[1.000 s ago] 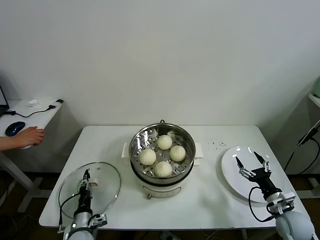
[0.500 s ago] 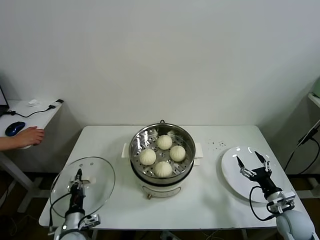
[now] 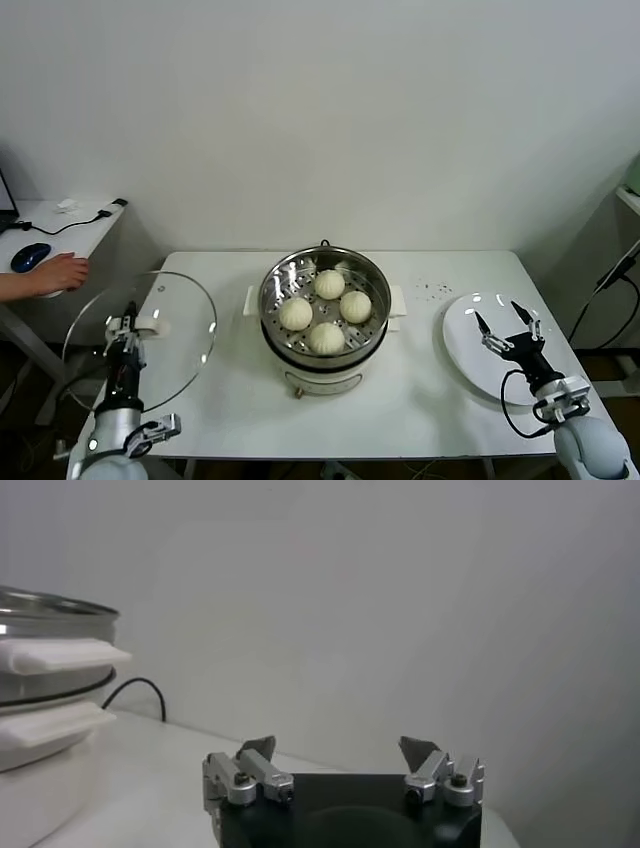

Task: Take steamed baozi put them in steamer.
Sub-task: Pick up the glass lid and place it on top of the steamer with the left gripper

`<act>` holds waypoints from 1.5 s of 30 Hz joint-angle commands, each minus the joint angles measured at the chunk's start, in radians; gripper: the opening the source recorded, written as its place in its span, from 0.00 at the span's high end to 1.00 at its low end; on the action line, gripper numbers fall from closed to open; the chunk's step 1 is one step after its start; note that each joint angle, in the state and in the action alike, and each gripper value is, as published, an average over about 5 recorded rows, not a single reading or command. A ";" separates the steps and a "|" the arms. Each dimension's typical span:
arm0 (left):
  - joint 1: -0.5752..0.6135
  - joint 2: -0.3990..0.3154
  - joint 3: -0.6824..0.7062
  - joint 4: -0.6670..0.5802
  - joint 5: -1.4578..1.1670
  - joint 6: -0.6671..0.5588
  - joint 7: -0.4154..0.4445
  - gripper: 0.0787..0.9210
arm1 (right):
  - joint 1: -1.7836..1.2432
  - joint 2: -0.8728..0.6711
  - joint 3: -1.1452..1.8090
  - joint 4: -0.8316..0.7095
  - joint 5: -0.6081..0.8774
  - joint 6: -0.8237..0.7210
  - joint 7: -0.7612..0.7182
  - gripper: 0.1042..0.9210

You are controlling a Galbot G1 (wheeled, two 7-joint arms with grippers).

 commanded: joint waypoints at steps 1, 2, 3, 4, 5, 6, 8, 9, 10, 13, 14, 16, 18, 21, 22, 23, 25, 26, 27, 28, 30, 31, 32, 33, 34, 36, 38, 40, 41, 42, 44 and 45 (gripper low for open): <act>-0.095 0.241 0.252 -0.196 0.004 0.267 0.193 0.91 | 0.043 -0.002 -0.021 -0.050 -0.025 0.002 0.006 0.12; -0.137 0.254 0.302 -0.196 0.017 0.296 0.227 0.91 | 0.048 -0.002 -0.024 -0.055 -0.029 0.002 0.007 0.12; -0.184 0.264 0.352 -0.195 0.029 0.329 0.266 0.91 | 0.052 -0.001 -0.026 -0.060 -0.032 0.003 0.007 0.12; -0.234 0.271 0.404 -0.194 0.043 0.358 0.304 0.91 | 0.056 0.000 -0.028 -0.064 -0.034 0.003 0.007 0.12; -0.288 0.275 0.462 -0.192 0.055 0.387 0.348 0.91 | 0.060 0.002 -0.029 -0.068 -0.036 0.003 0.008 0.12; -0.338 0.275 0.514 -0.189 0.065 0.415 0.391 0.91 | 0.063 0.004 -0.030 -0.073 -0.038 0.004 0.009 0.12; -0.431 0.257 0.601 -0.178 0.093 0.451 0.466 0.91 | 0.067 0.007 -0.031 -0.081 -0.042 0.005 0.010 0.12; -0.475 0.238 0.641 -0.168 0.114 0.463 0.503 0.91 | 0.068 0.008 -0.031 -0.086 -0.044 0.007 0.010 0.12; -0.514 0.218 0.673 -0.157 0.136 0.471 0.533 0.91 | 0.070 0.009 -0.030 -0.091 -0.046 0.009 0.010 0.12; -0.609 0.142 0.749 -0.105 0.200 0.477 0.584 0.91 | 0.071 0.008 -0.023 -0.101 -0.048 0.014 0.009 0.12; -0.630 0.116 0.766 -0.084 0.212 0.481 0.590 0.91 | 0.070 0.008 -0.020 -0.103 -0.048 0.015 0.008 0.12; -0.663 0.056 0.802 -0.035 0.239 0.487 0.595 0.91 | 0.068 0.008 -0.012 -0.106 -0.047 0.019 0.008 0.12; -0.683 -0.007 0.824 0.016 0.258 0.491 0.592 0.91 | 0.065 0.007 -0.004 -0.108 -0.047 0.021 0.007 0.12; -0.691 -0.102 0.832 0.081 0.286 0.489 0.576 0.91 | 0.061 0.008 0.007 -0.111 -0.047 0.027 0.005 0.12; -0.687 -0.136 0.830 0.097 0.295 0.487 0.571 0.91 | 0.059 0.008 0.011 -0.113 -0.047 0.028 0.005 0.12; -0.681 -0.163 0.826 0.110 0.304 0.484 0.566 0.91 | 0.057 0.007 0.014 -0.114 -0.047 0.030 0.004 0.12; -0.666 -0.215 0.822 0.134 0.321 0.480 0.557 0.91 | 0.053 0.007 0.020 -0.117 -0.047 0.034 0.003 0.12; -0.660 -0.232 0.822 0.144 0.328 0.477 0.552 0.91 | 0.052 0.006 0.023 -0.119 -0.048 0.036 0.002 0.12; -0.655 -0.244 0.824 0.154 0.332 0.476 0.548 0.91 | 0.051 0.006 0.026 -0.121 -0.048 0.038 0.001 0.12; -0.650 -0.255 0.827 0.164 0.335 0.477 0.545 0.91 | 0.050 0.006 0.028 -0.124 -0.048 0.040 -0.001 0.12; -0.642 -0.272 0.827 0.182 0.342 0.477 0.540 0.91 | 0.050 0.006 0.031 -0.128 -0.049 0.044 -0.002 0.12; -0.638 -0.282 0.826 0.193 0.344 0.479 0.537 0.91 | 0.050 0.007 0.032 -0.130 -0.049 0.045 -0.003 0.12; -0.636 -0.291 0.823 0.203 0.345 0.481 0.536 0.91 | 0.050 0.007 0.033 -0.132 -0.050 0.047 -0.003 0.12; -0.634 -0.299 0.818 0.213 0.347 0.482 0.533 0.91 | 0.049 0.008 0.033 -0.133 -0.050 0.048 -0.004 0.12; -0.631 -0.309 0.813 0.223 0.350 0.482 0.530 0.91 | 0.049 0.009 0.033 -0.134 -0.050 0.050 -0.005 0.12; -0.627 -0.324 0.804 0.237 0.358 0.481 0.525 0.91 | 0.048 0.010 0.035 -0.136 -0.050 0.052 -0.007 0.12; -0.620 -0.336 0.796 0.249 0.371 0.478 0.521 0.91 | 0.048 0.010 0.036 -0.138 -0.051 0.054 -0.008 0.12; -0.613 -0.344 0.789 0.259 0.385 0.474 0.519 0.91 | 0.048 0.010 0.038 -0.139 -0.051 0.055 -0.009 0.12; -0.609 -0.346 0.785 0.265 0.392 0.472 0.516 0.91 | 0.048 0.010 0.039 -0.140 -0.051 0.056 -0.009 0.12; -0.605 -0.347 0.781 0.271 0.399 0.469 0.514 0.91 | 0.049 0.010 0.040 -0.140 -0.050 0.057 -0.010 0.12; -0.597 -0.345 0.773 0.278 0.408 0.466 0.510 0.91 | 0.049 0.010 0.041 -0.141 -0.050 0.058 -0.011 0.12; -0.593 -0.343 0.769 0.281 0.412 0.465 0.507 0.91 | 0.049 0.010 0.041 -0.142 -0.051 0.058 -0.011 0.12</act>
